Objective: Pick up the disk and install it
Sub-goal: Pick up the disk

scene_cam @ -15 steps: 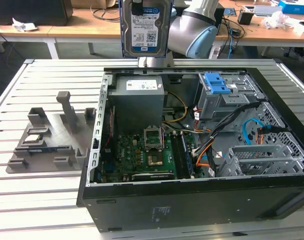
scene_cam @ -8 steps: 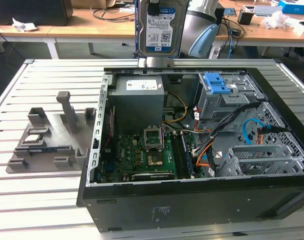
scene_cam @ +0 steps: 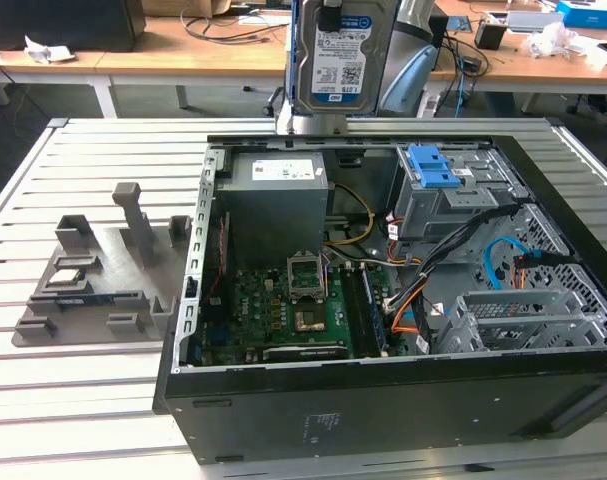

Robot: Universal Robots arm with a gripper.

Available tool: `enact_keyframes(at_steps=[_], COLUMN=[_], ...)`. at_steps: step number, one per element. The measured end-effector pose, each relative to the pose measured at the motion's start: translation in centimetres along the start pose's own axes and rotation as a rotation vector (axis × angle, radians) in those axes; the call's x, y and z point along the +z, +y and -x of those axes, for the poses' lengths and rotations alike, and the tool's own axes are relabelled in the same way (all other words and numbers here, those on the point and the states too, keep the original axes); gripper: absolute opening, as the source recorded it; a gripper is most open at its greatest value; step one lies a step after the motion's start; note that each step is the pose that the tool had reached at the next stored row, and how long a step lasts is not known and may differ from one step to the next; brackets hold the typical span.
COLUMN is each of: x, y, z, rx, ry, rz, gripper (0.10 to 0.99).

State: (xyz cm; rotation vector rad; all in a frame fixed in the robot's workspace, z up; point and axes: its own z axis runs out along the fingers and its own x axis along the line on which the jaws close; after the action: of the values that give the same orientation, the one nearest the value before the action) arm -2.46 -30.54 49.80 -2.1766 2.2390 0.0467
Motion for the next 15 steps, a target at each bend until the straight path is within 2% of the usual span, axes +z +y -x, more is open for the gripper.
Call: enact_keyframes(at_steps=[11, 15], x=[-0.02, -0.02], y=[-2.92, -3.22], z=[0.09, -0.01], rx=[0.000, 0.000], ry=[-0.0001, -0.0001], rz=[0.000, 0.000], gripper=[0.365, 0.365])
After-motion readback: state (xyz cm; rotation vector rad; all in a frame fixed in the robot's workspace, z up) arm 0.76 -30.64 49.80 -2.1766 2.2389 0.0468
